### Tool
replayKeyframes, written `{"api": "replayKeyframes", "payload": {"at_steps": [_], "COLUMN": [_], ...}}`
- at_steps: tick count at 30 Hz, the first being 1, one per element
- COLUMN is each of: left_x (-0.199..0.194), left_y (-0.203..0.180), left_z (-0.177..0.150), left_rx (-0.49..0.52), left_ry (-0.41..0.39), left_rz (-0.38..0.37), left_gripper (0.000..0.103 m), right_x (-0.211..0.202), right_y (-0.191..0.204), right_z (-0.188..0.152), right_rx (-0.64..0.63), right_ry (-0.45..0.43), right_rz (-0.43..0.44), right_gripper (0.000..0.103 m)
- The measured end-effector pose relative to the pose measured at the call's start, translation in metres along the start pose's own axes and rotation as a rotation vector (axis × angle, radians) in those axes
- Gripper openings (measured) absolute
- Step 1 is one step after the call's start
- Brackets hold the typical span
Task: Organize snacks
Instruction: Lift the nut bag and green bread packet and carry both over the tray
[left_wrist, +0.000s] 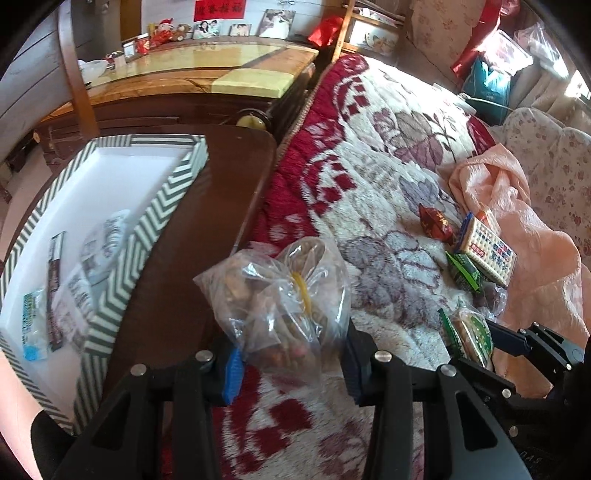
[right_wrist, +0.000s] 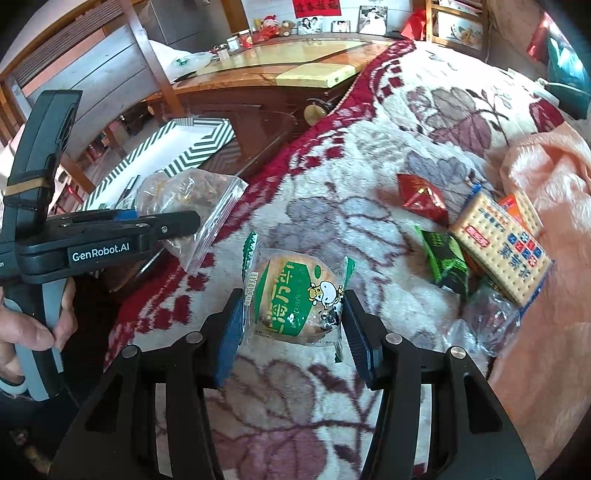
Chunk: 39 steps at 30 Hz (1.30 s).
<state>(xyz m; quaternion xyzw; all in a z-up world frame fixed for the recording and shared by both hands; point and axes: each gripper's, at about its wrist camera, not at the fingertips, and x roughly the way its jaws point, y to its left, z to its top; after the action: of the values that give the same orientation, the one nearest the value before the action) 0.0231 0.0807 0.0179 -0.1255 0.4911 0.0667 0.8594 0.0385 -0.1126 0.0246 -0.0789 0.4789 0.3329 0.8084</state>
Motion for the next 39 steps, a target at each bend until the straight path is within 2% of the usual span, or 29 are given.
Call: {"api": "replayKeyframes", "payload": {"at_steps": [18,28,33,39], "left_x": [-0.023,-0.029,-0.023,-0.017], "left_y": [0.058,0.108,0.136,0.149], "left_z": [-0.002,0.014,0.018,0.014], "left_rx": [-0.094,-0.171,-0.220,-0.246], "left_ry": [-0.049,-0.088,-0.076,-0.063], "left_rz": [0.057,0.124,0.151,0.157], "left_gripper": [0.046,0.046,0.046,0.046], "right_x": [0.020,0.028,0.030,0.039], "right_y": [0.047,0.060,0.069,0.088], "right_z": [0.021,0.029,0.037,0.048], "right_rx": [-0.095,-0.117,-0.138,-0.182], "right_ry": [0.036,0.050,0.050,0.058], "right_rz": [0.034,0.048,0.050,0.065], "right_gripper": [0.052,0.052,0.052,0.052]}}
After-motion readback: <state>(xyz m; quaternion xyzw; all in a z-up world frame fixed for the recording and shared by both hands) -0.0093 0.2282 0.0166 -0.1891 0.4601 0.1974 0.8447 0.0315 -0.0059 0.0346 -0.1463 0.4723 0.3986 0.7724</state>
